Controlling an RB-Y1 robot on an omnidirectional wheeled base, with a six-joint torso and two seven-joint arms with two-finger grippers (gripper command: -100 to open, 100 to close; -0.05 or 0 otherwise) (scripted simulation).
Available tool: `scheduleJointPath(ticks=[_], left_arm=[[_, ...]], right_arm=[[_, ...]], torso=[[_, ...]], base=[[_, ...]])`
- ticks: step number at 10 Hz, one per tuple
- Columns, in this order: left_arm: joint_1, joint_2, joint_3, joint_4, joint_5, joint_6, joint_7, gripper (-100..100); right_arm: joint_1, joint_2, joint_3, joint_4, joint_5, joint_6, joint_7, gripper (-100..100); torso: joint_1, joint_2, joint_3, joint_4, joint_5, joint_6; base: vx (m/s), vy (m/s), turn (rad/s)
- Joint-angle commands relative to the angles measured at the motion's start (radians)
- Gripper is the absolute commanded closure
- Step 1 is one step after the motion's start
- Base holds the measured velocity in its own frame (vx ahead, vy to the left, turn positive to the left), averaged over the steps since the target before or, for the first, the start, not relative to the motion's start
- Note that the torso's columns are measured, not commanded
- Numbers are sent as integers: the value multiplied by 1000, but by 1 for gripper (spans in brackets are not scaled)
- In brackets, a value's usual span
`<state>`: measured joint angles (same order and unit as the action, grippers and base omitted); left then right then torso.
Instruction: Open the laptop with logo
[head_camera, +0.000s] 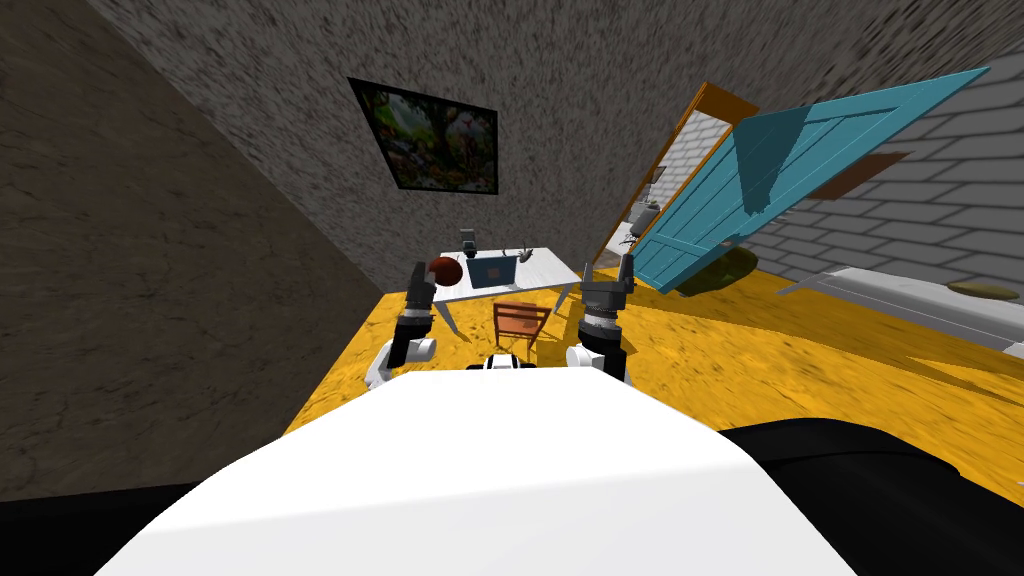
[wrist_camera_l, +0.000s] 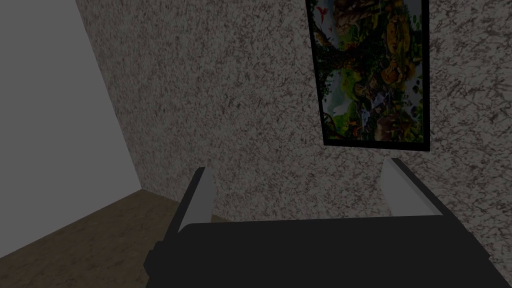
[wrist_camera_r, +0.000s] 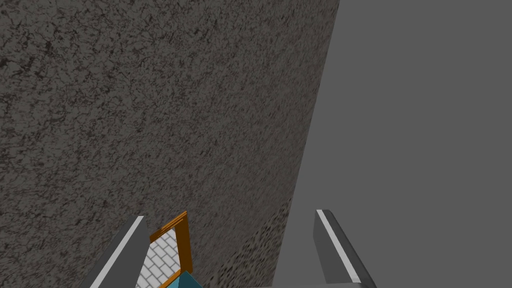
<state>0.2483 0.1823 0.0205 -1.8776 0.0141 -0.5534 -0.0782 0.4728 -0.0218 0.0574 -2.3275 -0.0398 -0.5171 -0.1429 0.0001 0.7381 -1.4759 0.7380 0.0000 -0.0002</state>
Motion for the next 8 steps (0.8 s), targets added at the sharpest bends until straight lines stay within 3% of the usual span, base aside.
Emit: scheduleJointPath(ticks=[1,3,8], left_arm=[[-36,1,2,62,-3,-2,-9,-100],[-97,6,10,137,-6,4,-20,-100],[-162,11,18,248,-9,11,-31,-100]], right_arm=[[0,0,0,0,0,0,0,0],[0,0,0,0,0,0,0,0],[0,0,0,0,0,0,0,0]], torso=[[0,0,0,0,0,0],[0,0,0,0,0,0],[0,0,0,0,0,0]], base=[[12,-19,-12],[22,-24,-27],[17,-21,-16]])
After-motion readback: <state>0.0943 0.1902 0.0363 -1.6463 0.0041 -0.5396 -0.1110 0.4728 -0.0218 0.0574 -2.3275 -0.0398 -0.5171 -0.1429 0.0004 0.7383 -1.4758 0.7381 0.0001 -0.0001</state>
